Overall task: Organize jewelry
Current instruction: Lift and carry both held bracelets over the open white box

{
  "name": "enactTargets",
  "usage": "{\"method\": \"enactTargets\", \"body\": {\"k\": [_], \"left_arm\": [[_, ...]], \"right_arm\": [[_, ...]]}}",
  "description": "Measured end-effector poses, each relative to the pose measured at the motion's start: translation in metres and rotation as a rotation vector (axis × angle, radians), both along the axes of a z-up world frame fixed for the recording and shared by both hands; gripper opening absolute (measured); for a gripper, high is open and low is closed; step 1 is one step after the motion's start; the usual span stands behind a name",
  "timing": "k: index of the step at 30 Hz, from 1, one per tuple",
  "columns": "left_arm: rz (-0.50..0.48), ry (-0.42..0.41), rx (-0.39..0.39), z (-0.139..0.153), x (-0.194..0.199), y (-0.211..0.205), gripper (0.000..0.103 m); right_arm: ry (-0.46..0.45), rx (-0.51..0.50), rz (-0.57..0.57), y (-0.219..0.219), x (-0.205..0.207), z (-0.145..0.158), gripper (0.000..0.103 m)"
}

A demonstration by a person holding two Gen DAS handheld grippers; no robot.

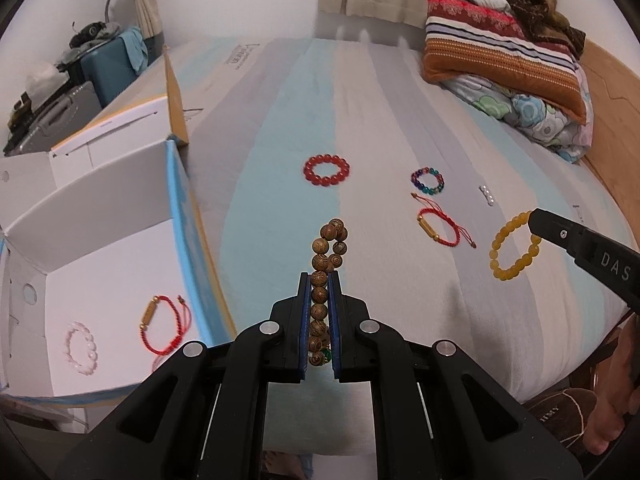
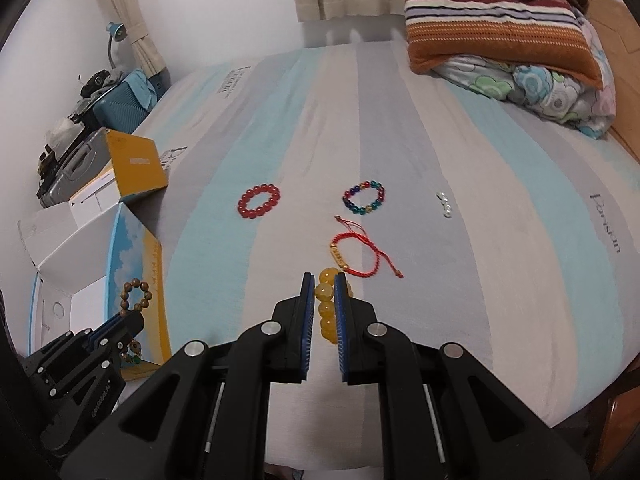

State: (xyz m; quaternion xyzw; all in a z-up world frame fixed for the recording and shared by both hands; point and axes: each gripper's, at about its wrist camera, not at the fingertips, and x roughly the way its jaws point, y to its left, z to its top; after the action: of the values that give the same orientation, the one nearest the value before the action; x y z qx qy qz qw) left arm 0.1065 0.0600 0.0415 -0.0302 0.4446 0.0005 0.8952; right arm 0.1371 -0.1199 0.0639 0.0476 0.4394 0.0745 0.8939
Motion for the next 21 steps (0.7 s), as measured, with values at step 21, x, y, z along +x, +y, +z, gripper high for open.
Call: {"method": "enactTargets", "body": {"k": [21], "left_arm": [[0.097,-0.029,0.007,0.038,-0.015,0.102,0.007]], "right_arm": [[-0.044,-0.052,0.102,0.101,-0.003,0.029,0.009]]}}
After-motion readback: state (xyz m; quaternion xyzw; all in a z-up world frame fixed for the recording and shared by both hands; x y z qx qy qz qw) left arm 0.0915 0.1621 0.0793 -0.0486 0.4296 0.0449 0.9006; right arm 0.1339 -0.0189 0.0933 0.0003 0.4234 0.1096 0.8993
